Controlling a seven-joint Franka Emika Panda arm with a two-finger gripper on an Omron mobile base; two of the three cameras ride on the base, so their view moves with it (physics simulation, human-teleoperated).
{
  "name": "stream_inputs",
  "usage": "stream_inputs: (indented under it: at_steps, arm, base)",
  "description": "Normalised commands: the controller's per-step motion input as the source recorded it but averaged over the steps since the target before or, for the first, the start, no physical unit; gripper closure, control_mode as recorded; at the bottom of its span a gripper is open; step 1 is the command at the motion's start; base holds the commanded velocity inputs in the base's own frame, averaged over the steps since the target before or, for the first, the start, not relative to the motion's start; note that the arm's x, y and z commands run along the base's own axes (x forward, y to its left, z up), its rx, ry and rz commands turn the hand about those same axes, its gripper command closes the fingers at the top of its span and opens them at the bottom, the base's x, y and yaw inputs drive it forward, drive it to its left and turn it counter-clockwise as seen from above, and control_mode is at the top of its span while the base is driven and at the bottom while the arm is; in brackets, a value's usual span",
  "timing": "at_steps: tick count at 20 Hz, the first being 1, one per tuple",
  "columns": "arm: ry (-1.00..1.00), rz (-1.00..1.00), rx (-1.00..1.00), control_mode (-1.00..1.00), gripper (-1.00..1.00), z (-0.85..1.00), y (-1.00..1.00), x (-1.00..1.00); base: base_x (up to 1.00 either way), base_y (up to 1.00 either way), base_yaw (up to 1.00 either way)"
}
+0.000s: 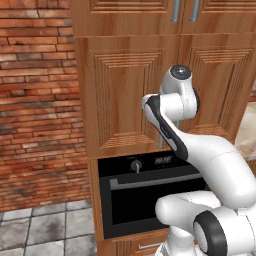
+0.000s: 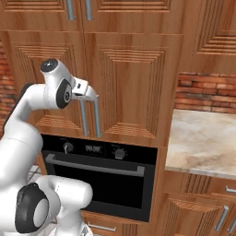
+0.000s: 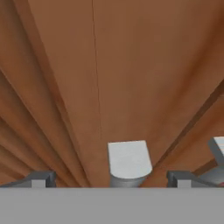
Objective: Retrieve the bowl from the cabinet, then place the raw meat into the bowl to avoid contamination.
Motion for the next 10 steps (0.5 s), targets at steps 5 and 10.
stream_inputs:
  at_steps: [5,10]
  arm:
    - [0.0,0.0,0.03,-1.0,-1.0,-0.19,-0.26,0.0]
    - [0.0,-0.01,0.04,-1.0,-1.0,-0.25,-0.16,0.02]
  base:
    - [0.0,0.0,0.0]
    - [0.0,0.0,0.0]
